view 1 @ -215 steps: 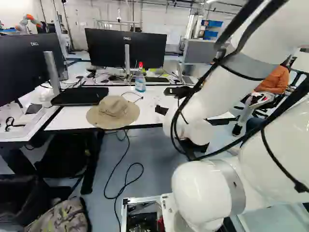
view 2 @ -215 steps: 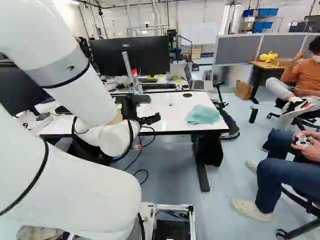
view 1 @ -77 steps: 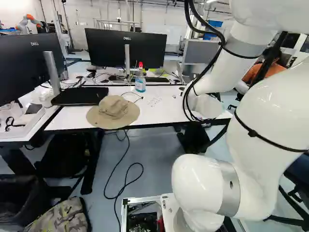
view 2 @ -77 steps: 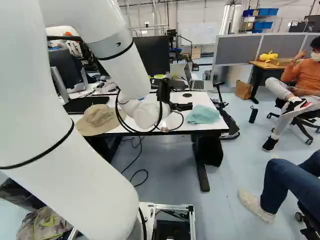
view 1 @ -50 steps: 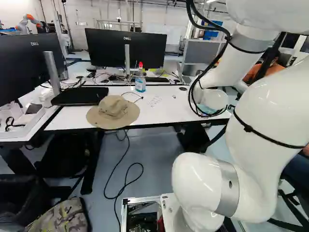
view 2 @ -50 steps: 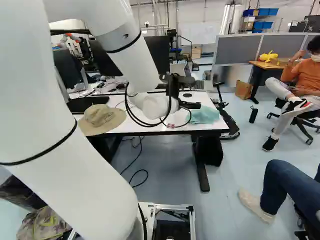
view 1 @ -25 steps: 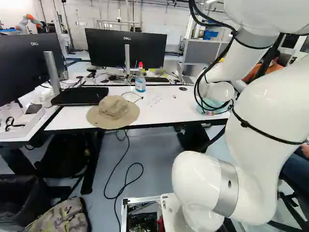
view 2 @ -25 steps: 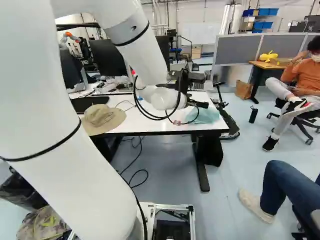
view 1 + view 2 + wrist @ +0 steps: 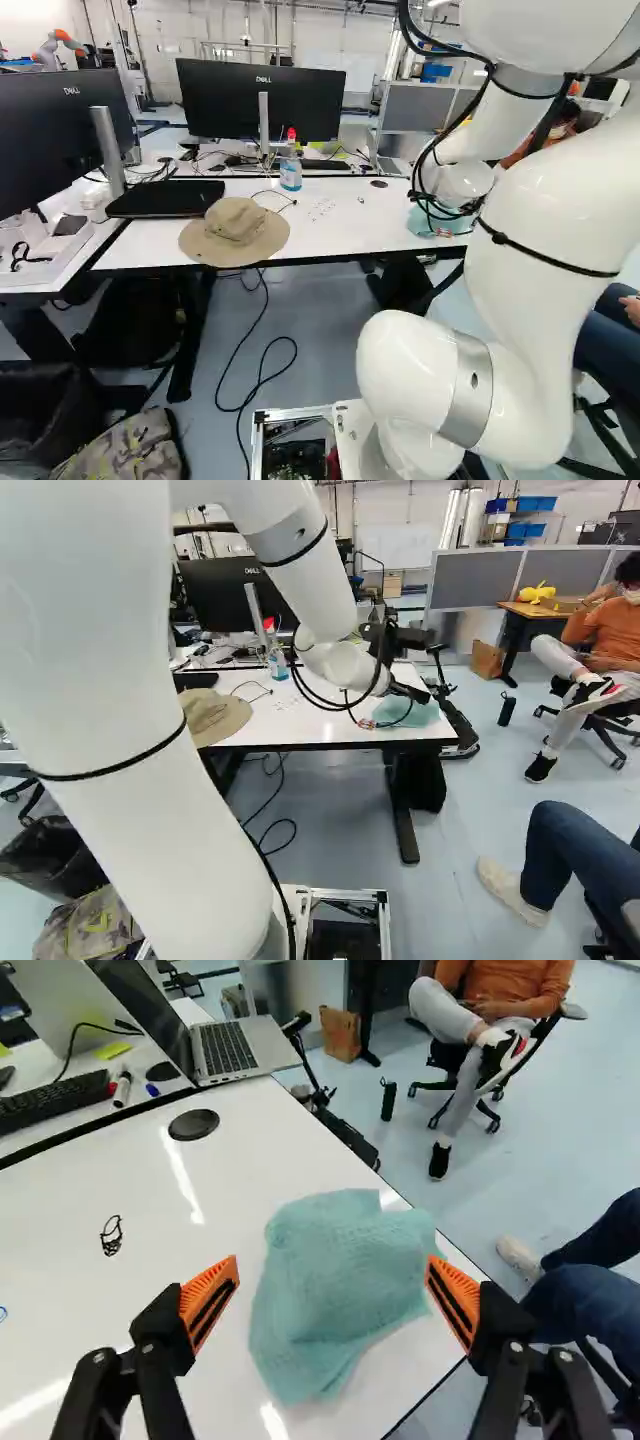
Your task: Clean the table with the green towel
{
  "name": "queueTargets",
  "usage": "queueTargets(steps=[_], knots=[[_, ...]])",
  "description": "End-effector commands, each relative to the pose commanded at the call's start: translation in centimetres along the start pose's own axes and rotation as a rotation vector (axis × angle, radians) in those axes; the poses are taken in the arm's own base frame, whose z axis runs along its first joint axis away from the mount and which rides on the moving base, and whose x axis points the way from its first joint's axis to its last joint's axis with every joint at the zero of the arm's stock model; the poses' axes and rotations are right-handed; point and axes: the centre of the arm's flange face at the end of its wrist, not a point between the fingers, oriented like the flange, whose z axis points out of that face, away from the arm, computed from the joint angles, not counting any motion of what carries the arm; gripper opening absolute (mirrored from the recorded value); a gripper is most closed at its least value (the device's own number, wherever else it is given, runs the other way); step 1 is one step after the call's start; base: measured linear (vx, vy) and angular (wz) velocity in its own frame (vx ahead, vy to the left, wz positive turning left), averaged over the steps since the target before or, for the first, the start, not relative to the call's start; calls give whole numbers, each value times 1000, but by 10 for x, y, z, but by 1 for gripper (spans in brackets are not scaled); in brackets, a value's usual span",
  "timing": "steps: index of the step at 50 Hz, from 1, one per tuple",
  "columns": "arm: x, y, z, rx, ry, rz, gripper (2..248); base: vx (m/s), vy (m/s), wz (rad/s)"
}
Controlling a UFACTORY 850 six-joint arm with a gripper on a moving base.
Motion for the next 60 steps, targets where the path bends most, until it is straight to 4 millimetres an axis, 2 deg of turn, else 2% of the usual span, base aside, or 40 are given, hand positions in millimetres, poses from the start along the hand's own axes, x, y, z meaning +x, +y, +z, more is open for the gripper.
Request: queueTargets(steps=[19,43,60], knots=[[11,10,31,-16,-107,14,247,0,0,0],[21,-9,62,11,-224,-10,247,0,0,0],[24,-10,66,13,-223,-11,247,0,0,0]])
